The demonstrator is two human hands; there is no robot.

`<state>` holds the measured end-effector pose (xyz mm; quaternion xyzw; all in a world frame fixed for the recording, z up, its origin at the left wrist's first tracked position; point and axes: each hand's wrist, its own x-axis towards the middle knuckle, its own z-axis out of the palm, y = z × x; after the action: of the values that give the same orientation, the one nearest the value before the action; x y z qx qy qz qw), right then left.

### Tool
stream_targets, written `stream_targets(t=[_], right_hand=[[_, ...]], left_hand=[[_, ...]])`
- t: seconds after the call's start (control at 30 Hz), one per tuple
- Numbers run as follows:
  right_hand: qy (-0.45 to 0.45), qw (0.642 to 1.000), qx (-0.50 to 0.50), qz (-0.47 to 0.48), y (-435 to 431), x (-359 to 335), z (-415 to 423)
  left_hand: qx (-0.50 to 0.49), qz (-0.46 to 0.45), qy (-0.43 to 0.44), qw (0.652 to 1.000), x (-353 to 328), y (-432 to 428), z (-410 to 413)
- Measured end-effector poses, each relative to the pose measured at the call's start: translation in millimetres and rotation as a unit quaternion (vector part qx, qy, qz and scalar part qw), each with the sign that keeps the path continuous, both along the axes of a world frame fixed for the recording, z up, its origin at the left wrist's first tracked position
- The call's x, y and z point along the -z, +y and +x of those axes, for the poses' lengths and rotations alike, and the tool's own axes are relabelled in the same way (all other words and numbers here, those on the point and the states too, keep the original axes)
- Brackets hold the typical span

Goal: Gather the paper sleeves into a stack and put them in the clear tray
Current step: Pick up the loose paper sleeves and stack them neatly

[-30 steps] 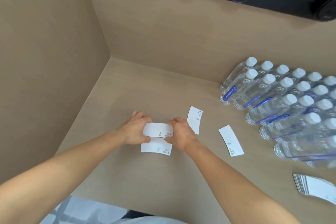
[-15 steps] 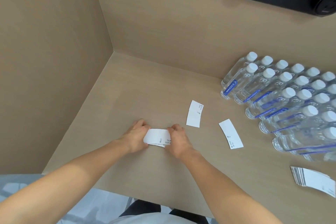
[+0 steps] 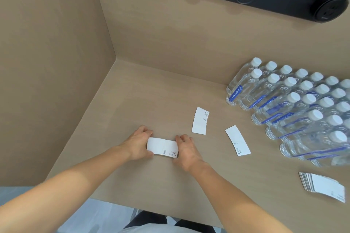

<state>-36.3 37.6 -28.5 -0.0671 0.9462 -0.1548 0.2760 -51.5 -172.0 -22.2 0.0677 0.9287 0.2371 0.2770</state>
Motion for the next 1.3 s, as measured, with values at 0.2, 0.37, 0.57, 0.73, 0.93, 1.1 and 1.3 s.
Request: stream_targets(t=[0.2, 0.37, 0.57, 0.73, 0.93, 1.1, 1.3], right_hand=[[0.004, 0.998, 0.058, 0.004, 30, -15, -1], [0.011, 0.995, 0.102, 0.006, 65, -29, 1], [0.017, 0.982, 0.186, 0.022, 123, -40, 13], [0.004, 0.969, 0.244, 0.027, 174, -35, 26], [-0.006, 0.954, 0.298, 0.003, 212, -21, 22], [0.019, 0.946, 0.324, -0.010, 225, -6, 7], [0.029, 0.953, 0.302, 0.001, 224, 8, 0]], left_hand=[[0.022, -0.008, 0.030, 0.999, -10, 14, -23], [0.091, 0.009, 0.043, 0.995, -9, 65, -34], [0.185, 0.015, 0.040, 0.982, -6, 140, -47], [0.260, 0.003, 0.040, 0.965, -5, 204, -57], [0.295, -0.021, 0.017, 0.955, 0, 259, -72], [0.291, -0.028, 0.018, 0.956, 8, 288, -90], [0.294, -0.025, 0.011, 0.956, 12, 303, -106]])
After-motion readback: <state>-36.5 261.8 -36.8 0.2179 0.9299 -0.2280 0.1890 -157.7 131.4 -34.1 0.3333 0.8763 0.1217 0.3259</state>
